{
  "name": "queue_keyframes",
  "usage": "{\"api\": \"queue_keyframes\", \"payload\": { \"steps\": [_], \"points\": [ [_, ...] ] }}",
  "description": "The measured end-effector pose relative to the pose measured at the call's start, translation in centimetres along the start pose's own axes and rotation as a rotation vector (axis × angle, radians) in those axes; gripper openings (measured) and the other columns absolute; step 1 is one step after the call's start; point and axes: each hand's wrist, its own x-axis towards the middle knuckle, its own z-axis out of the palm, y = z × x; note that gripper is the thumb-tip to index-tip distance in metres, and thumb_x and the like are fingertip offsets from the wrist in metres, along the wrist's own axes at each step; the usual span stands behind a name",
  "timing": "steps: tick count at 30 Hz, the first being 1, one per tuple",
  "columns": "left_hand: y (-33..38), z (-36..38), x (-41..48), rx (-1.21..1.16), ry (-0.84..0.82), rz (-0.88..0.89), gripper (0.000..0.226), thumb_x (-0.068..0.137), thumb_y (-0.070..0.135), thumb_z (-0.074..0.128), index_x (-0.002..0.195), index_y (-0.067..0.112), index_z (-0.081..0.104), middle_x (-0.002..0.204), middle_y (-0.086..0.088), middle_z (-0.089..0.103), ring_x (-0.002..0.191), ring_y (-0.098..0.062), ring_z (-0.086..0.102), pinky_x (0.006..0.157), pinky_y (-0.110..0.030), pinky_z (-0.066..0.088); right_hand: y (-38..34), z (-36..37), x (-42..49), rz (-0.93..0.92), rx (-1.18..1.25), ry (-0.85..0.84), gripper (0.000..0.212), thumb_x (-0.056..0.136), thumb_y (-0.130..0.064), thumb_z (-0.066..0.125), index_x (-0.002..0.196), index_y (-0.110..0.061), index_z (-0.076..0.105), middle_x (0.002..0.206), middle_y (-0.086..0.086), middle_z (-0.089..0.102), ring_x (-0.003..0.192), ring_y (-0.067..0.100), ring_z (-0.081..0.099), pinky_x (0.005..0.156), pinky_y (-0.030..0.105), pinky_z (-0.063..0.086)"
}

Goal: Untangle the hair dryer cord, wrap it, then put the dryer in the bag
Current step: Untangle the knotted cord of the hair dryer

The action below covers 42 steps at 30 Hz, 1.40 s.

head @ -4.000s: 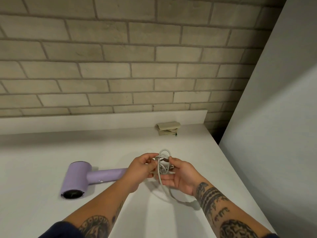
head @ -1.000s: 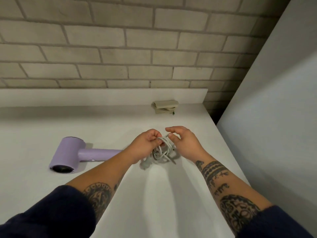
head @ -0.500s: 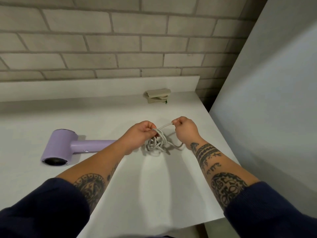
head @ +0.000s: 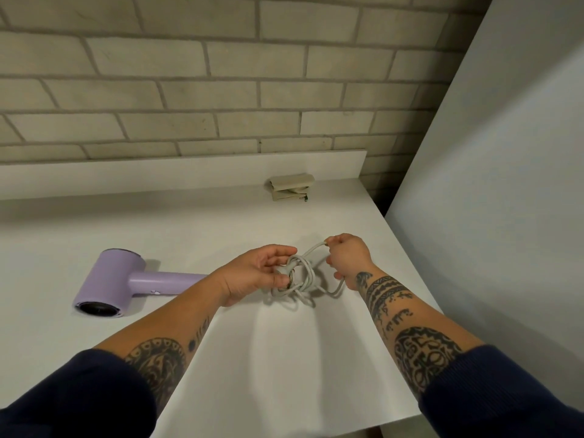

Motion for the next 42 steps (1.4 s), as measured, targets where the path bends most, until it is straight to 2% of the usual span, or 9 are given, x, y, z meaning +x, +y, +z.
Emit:
{"api": "queue_keyframes", "payload": {
  "steps": [5, 10, 13, 16, 21, 24, 29, 36, 42],
  "points": [
    [-0.5, 0.5, 0.1, -0.024, 0.070, 0.019, 0.045, 0.093, -0.010, 0.063, 0.127, 0.020, 0.062, 0.127, -0.003, 0.067, 0.106, -0.010, 0.071, 0.087, -0.023, 0.057, 0.5, -0.6, -0.1, -0.036, -0.030, -0.009, 0.020, 0.101, -0.026, 0.048, 0.103, -0.017, 0.066, 0.101, 0.005, 0.064, 0.098, 0.029, 0.063, 0.072, 0.034, 0.046],
    [-0.5, 1.0, 0.6, -0.007, 0.074, -0.007, 0.046, 0.095, -0.009, 0.060, 0.132, 0.019, 0.060, 0.123, -0.001, 0.068, 0.100, -0.009, 0.072, 0.086, -0.022, 0.056, -0.1, -1.0, -0.7, -0.361, -0.343, -0.194, 0.017, 0.097, -0.034, 0.056, 0.093, -0.041, 0.070, 0.115, -0.013, 0.062, 0.110, 0.015, 0.061, 0.100, 0.040, 0.050],
    [-0.5, 1.0, 1.0, -0.046, 0.094, -0.023, 0.045, 0.096, -0.005, 0.062, 0.131, 0.023, 0.062, 0.123, 0.001, 0.071, 0.107, -0.016, 0.071, 0.097, -0.032, 0.057, 0.1, -0.3, -0.8, -0.516, -0.596, -0.198, 0.020, 0.098, -0.044, 0.053, 0.107, -0.039, 0.071, 0.126, -0.016, 0.059, 0.129, 0.011, 0.048, 0.115, 0.045, 0.030],
    [-0.6, 0.6, 1.4, -0.136, 0.171, -0.035, 0.045, 0.096, -0.003, 0.063, 0.131, 0.024, 0.062, 0.129, 0.001, 0.067, 0.109, -0.018, 0.071, 0.102, -0.038, 0.054, 0.1, 0.2, -2.1, -0.670, -0.512, 0.143, 0.021, 0.100, -0.039, 0.053, 0.112, -0.031, 0.068, 0.118, -0.012, 0.061, 0.122, 0.011, 0.050, 0.104, 0.035, 0.028],
    [-0.4, 0.2, 1.7, -0.275, 0.216, -0.034, 0.048, 0.095, -0.007, 0.062, 0.134, 0.019, 0.060, 0.130, -0.003, 0.066, 0.110, -0.020, 0.070, 0.092, -0.033, 0.057, 0.7, 1.1, -2.7, -0.360, -0.367, -0.207, 0.029, 0.096, -0.047, 0.058, 0.106, -0.023, 0.069, 0.097, -0.006, 0.072, 0.093, 0.015, 0.068, 0.092, 0.042, 0.055],
    [-0.4, 0.2, 1.8, -0.264, 0.203, -0.047, 0.049, 0.092, -0.007, 0.065, 0.134, 0.018, 0.060, 0.129, -0.004, 0.068, 0.111, -0.021, 0.071, 0.094, -0.034, 0.057, 0.9, 1.5, -2.7, -0.359, -0.266, -0.158, 0.023, 0.098, -0.036, 0.060, 0.085, -0.019, 0.068, 0.079, -0.003, 0.071, 0.078, 0.019, 0.068, 0.083, 0.043, 0.057],
    [-0.7, -0.2, 2.2, -0.154, 0.210, -0.057, 0.044, 0.090, -0.003, 0.070, 0.132, 0.010, 0.063, 0.125, -0.013, 0.072, 0.113, -0.028, 0.071, 0.102, -0.041, 0.055, 0.9, 1.8, -2.5, -0.335, -0.083, -0.189, 0.004, 0.091, -0.019, 0.070, 0.093, -0.022, 0.069, 0.081, 0.001, 0.075, 0.067, 0.016, 0.069, 0.070, 0.037, 0.059],
    [-1.0, -0.2, 2.5, -0.059, 0.263, 0.012, 0.040, 0.091, 0.003, 0.073, 0.129, 0.012, 0.066, 0.118, -0.013, 0.075, 0.112, -0.031, 0.071, 0.104, -0.044, 0.054, 0.9, 2.2, -1.9, -0.351, -0.135, -0.236, 0.020, 0.094, -0.020, 0.068, 0.112, -0.026, 0.064, 0.099, -0.001, 0.072, 0.088, 0.017, 0.071, 0.087, 0.040, 0.059],
    [-0.5, 1.0, 2.4, 0.049, 0.375, 0.127, 0.029, 0.090, 0.004, 0.075, 0.113, 0.020, 0.069, 0.103, -0.005, 0.079, 0.095, -0.021, 0.076, 0.085, -0.030, 0.059, 0.6, 2.1, -2.4, -0.375, -0.111, -0.281, 0.006, 0.095, -0.021, 0.066, 0.101, -0.023, 0.066, 0.093, -0.001, 0.075, 0.086, 0.019, 0.073, 0.083, 0.038, 0.060]
  ]
}}
